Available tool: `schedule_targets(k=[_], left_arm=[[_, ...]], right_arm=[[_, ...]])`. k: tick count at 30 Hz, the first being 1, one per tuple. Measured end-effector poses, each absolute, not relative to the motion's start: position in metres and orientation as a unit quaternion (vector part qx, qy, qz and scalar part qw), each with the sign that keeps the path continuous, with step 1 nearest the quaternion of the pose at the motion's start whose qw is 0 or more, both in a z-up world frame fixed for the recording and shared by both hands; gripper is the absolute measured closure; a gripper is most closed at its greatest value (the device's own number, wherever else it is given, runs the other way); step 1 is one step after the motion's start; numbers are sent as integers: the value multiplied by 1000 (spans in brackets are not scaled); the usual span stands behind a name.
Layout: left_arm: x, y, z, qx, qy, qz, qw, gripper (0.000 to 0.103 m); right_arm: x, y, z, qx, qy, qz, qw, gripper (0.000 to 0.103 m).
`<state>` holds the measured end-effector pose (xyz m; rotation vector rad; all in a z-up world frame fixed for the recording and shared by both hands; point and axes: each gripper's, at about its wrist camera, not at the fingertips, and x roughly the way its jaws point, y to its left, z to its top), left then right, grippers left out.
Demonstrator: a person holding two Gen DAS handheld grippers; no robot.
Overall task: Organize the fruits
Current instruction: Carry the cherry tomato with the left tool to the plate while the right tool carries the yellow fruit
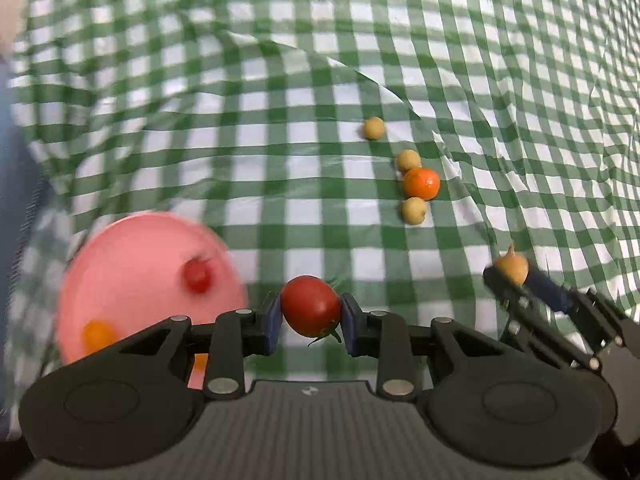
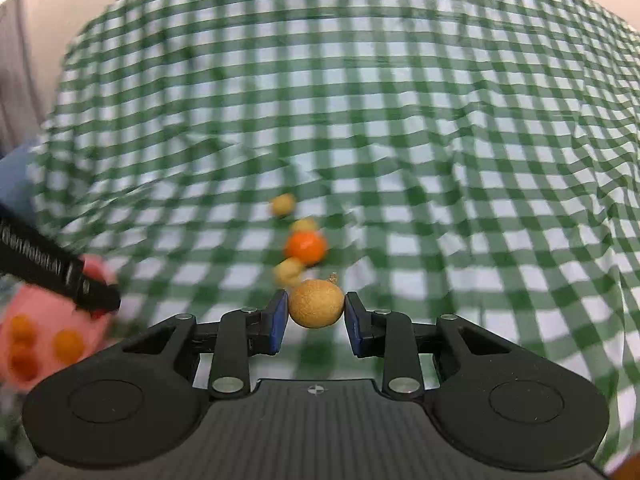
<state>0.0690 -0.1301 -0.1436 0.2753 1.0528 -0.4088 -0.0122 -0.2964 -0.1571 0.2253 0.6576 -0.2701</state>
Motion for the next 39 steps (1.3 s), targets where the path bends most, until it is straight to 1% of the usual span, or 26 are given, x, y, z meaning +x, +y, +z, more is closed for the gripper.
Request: schedule_targets(k=[5, 11, 17, 25, 39], left_arm=[[32, -70, -125, 102, 496, -169, 846, 69], [4, -8, -114, 66, 496, -138, 855, 69], [-17, 35, -101, 42, 475, -130, 869, 69], [-29, 57, -97, 12, 461, -134, 877, 69], [-34, 75, -97, -11, 455, -133, 880, 69]], right_arm=[[-36, -247, -141, 99, 330, -75, 936, 71], [-44, -204, -120, 99, 327, -25, 940, 71], [-61, -171, -97, 79, 318, 0, 945, 71], [-70, -145, -80, 45, 313, 13, 949, 71], [-73, -136, -78, 36, 317, 11, 948, 71]])
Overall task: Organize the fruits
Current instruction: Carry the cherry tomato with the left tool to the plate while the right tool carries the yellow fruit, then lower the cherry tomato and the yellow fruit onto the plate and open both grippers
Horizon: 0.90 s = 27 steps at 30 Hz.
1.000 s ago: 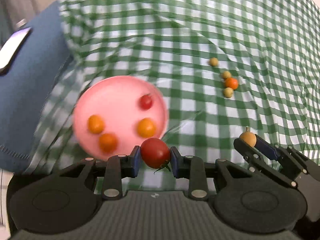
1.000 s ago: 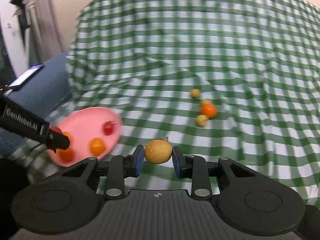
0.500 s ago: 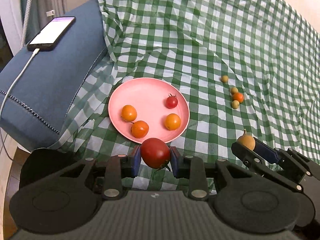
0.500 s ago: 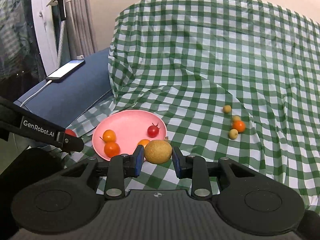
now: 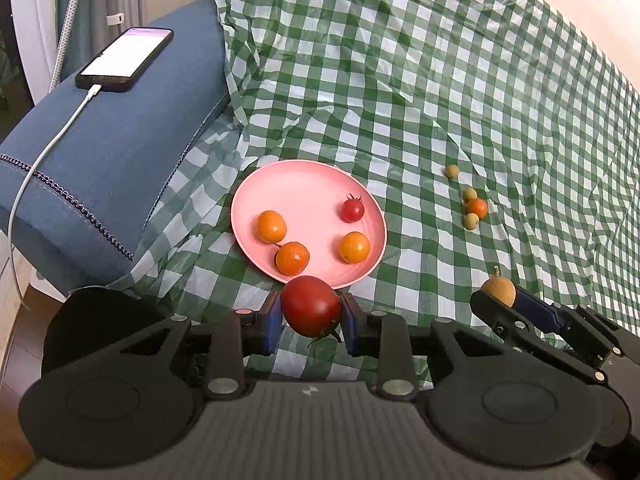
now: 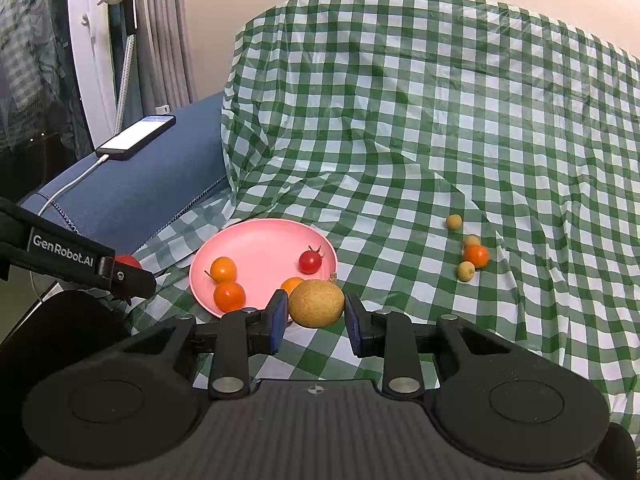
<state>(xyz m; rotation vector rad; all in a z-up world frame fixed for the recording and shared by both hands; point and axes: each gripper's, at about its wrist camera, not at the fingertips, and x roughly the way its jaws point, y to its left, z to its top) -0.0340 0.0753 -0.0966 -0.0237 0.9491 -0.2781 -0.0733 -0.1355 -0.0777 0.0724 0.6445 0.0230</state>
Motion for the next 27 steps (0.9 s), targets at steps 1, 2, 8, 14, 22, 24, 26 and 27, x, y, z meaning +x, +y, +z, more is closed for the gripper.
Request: schedule_targets(k=[1, 2, 8, 14, 22, 24, 26, 27], left_arm=[[-34, 76, -97, -12, 455, -133, 880, 69], [-34, 76, -97, -13, 455, -133, 880, 69], [-30, 78, -99, -16, 457, -132, 879, 69], [-25, 79, -104, -20, 464, -129, 876, 69], [-16, 81, -109, -23, 469, -126, 874, 69], [-14, 81, -111, -23, 470, -126, 873, 69], [-9, 81, -113, -24, 473, -127, 872, 69], [-7, 80, -114, -25, 474, -127, 871, 69]], right_arm=[[-73, -135, -77, 35, 318, 11, 947, 71], [-73, -135, -78, 34, 319, 12, 947, 71], [-69, -137, -81, 32, 324, 10, 945, 71], [-66, -137, -86, 31, 331, 8, 943, 71], [-58, -137, -90, 26, 341, 5, 940, 71], [-55, -138, -91, 24, 344, 5, 939, 71], [-51, -138, -93, 24, 347, 3, 937, 71], [-49, -137, -93, 25, 350, 3, 937, 71]])
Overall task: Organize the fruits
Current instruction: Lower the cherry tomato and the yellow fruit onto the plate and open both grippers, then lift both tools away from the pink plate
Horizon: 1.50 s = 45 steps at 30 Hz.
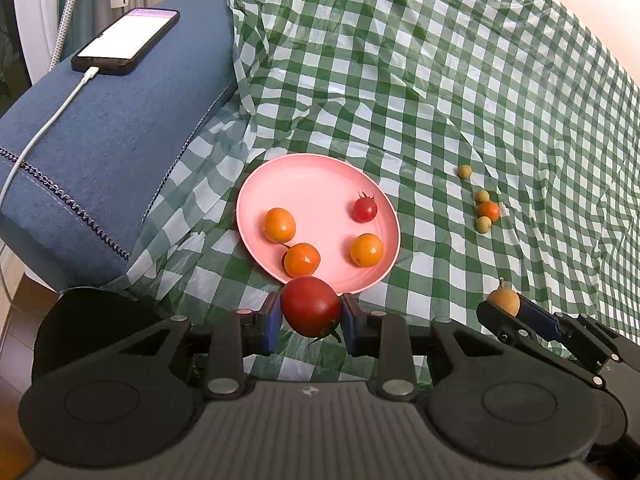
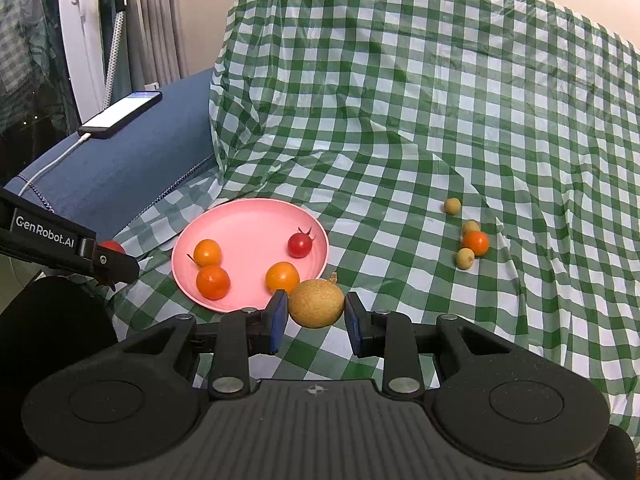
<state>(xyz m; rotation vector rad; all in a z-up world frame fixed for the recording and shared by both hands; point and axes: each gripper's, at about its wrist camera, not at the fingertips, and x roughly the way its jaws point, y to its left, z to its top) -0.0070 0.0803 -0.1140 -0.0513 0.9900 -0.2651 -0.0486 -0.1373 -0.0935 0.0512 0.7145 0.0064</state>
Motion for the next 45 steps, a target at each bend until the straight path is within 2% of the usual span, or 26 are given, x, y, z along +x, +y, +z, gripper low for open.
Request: schedule_targets(k=[13, 23, 36, 37, 38, 39, 40, 41, 43, 45], left_arm=[[49, 70, -132, -27, 481, -129, 867, 69], [95, 69, -168, -23, 512, -115, 851, 69], [138, 40, -191, 2, 516, -120, 848, 68], [140, 38, -190, 7, 513, -118, 850, 62], [142, 38, -189, 10, 510, -118, 852, 37], [143, 38, -186, 10, 506, -116, 855, 26], [143, 39, -183, 10, 499, -111, 859, 6], [140, 42, -178, 8, 483, -103, 870, 2], [134, 47, -170, 12, 463, -98, 881, 1], [128, 52, -166, 19, 462, -94, 882, 0]], right_arm=[[3, -119, -106, 19, 362, 25, 932, 71], [49, -114, -134, 21, 387, 34, 921, 71], [94, -104, -167, -11, 405, 49, 913, 71], [96, -104, -167, -11, 405, 51, 913, 71], [98, -104, -166, -11, 405, 51, 913, 71], [99, -104, -165, -12, 402, 48, 914, 69], [100, -104, -163, -14, 399, 43, 916, 58], [100, -105, -161, -14, 396, 42, 917, 52], [97, -107, -155, -13, 388, 40, 920, 33], [88, -108, -147, -17, 381, 31, 924, 24]])
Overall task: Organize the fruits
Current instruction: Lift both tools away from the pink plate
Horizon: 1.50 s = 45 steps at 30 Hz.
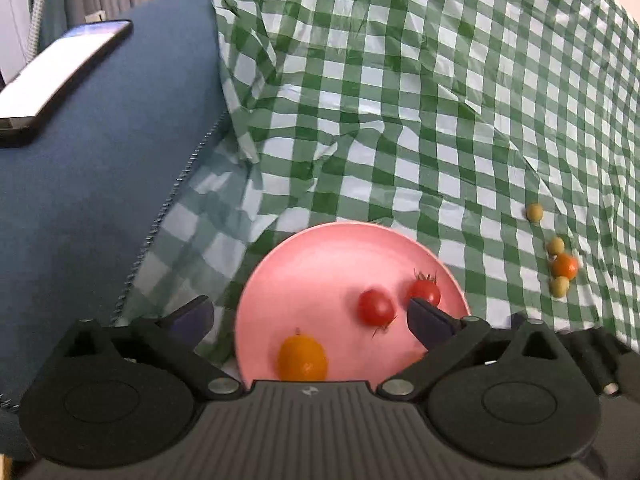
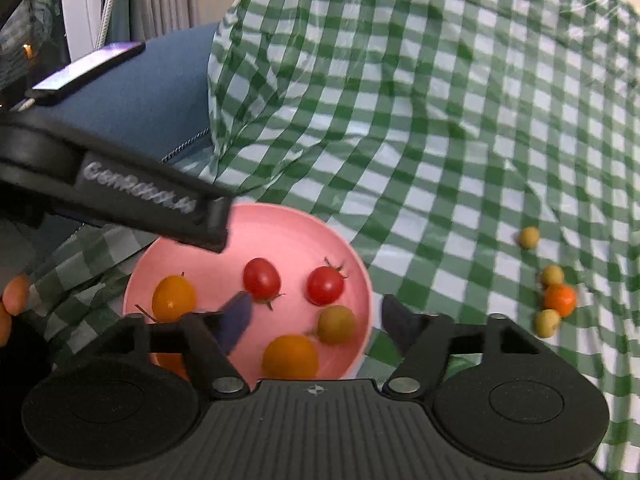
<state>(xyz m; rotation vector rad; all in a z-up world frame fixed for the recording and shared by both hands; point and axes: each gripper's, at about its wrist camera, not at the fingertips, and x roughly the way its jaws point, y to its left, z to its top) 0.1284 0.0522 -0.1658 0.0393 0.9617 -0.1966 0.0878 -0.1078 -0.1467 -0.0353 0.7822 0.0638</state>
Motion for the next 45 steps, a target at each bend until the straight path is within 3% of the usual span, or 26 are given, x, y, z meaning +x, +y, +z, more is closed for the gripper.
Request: schedule_targets(k=[4, 12, 28, 45], left_arm=[[103, 68, -161, 15, 472, -79, 878, 0], [24, 94, -156, 1, 484, -32, 875, 0], [-35, 94, -108, 14, 417, -40, 908, 0], [-51, 99, -95, 16, 399, -34, 916, 0]], right_arm=[[59, -106, -132, -23, 376, 28, 926, 13], [-1, -110, -106, 0, 376, 19, 926, 8], [-55, -111, -62, 28, 316, 16, 948, 7], [-70, -108, -51, 28, 290, 20, 956, 7]])
